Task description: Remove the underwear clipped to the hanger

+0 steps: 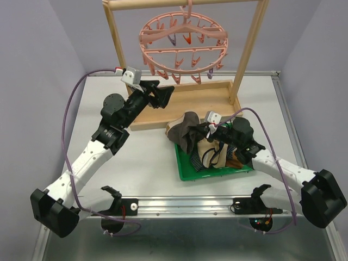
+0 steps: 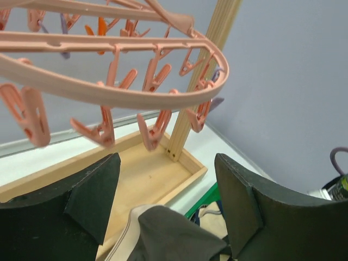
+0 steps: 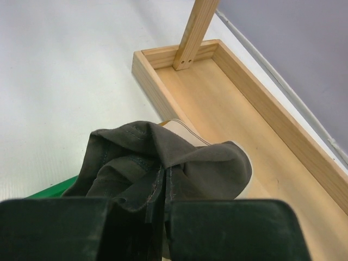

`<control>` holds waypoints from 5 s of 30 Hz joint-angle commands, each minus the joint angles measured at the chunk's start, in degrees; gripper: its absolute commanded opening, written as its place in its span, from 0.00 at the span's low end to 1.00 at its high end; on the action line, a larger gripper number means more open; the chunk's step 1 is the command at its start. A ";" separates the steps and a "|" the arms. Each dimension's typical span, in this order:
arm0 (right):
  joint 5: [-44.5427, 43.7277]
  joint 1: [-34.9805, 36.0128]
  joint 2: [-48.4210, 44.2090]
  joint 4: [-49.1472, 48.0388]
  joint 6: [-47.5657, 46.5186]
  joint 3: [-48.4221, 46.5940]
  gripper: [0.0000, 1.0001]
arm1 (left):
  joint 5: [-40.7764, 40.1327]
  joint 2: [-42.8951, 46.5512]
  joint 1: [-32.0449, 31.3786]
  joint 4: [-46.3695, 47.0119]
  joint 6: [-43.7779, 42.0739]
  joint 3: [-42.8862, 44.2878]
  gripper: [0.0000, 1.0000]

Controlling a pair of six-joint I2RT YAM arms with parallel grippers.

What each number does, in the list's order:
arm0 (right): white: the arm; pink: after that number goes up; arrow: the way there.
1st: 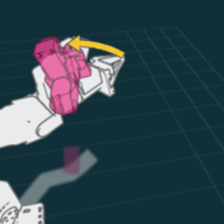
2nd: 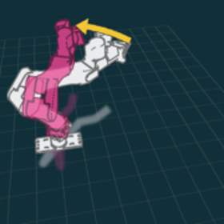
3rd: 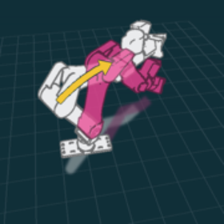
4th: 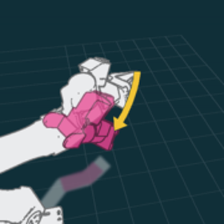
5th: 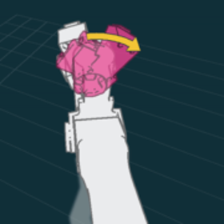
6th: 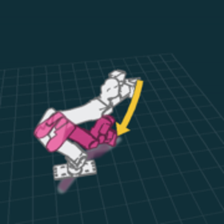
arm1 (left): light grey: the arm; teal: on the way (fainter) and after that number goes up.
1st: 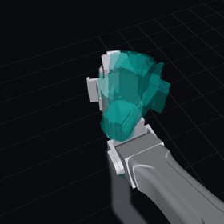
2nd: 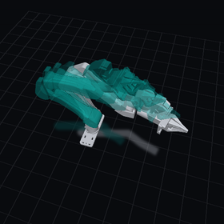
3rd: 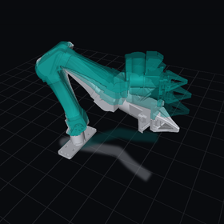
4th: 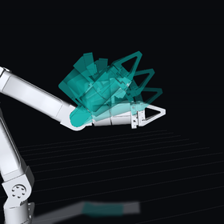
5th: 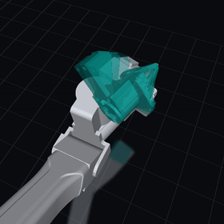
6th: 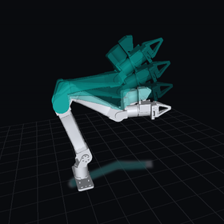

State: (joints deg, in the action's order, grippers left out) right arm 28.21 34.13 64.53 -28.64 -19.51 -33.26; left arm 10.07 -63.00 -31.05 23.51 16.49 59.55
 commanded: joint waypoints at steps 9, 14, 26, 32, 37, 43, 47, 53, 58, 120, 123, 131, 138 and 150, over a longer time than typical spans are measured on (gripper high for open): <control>3.78 -0.29 -0.19 1.48 -1.32 -7.79 0.00 | -2.15 16.59 0.11 -6.63 -7.79 -14.98 0.81; 3.96 -0.20 -0.90 5.96 -1.41 -9.11 0.01 | 2.32 23.79 0.02 -3.22 -9.37 -24.55 0.81; 3.34 -0.29 -6.26 14.31 -3.61 -12.71 0.00 | 16.20 34.18 -0.15 3.64 -11.48 -36.60 0.82; 4.75 -0.29 -7.23 15.64 1.92 -16.13 0.01 | 18.78 26.80 -6.02 9.62 -14.36 -36.61 0.82; 7.91 -0.20 -8.54 15.72 6.67 -17.81 0.01 | 11.74 15.14 -12.89 12.70 -21.14 -32.40 0.82; 9.67 -0.20 -11.53 16.69 9.58 -18.07 0.01 | 1.46 3.35 -18.26 20.69 -26.59 -26.77 0.82; 8.63 -0.29 -13.72 18.88 9.75 -17.20 0.00 | -1.10 -1.32 -19.31 25.70 -26.60 -24.84 0.74; 5.47 -0.20 -17.16 21.60 9.66 -14.91 0.01 | -1.72 -6.08 -19.93 28.25 -24.06 -22.28 0.14; -3.03 -0.29 -20.06 23.54 9.48 -13.94 0.10 | -1.10 -5.56 -20.19 33.88 -20.98 -24.04 0.00; -45.17 -24.29 -39.22 31.72 23.73 9.17 1.00 | -16.21 -22.51 -28.54 -26.66 -25.81 5.83 0.94; -44.20 -24.37 -39.13 31.72 23.38 8.91 1.00 | -16.83 -24.09 -28.46 -32.97 -26.16 10.22 0.94; -43.68 -24.46 -39.13 32.07 22.23 8.56 1.00 | -11.57 -26.47 -28.10 -46.26 -24.85 22.00 0.95; -42.71 -24.81 -38.69 32.07 23.11 8.91 1.00 | -7.35 -25.50 -26.35 -51.97 -22.38 28.77 0.95; -39.02 -24.99 -38.34 31.98 22.41 8.38 1.00 | 2.06 -15.41 -18.35 -37.60 -16.76 15.97 0.95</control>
State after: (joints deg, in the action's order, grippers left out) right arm -12.73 9.72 26.26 4.49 3.27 -25.32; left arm 6.59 -85.45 -52.80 -23.70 -3.68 80.25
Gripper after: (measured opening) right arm 0.999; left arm 0.950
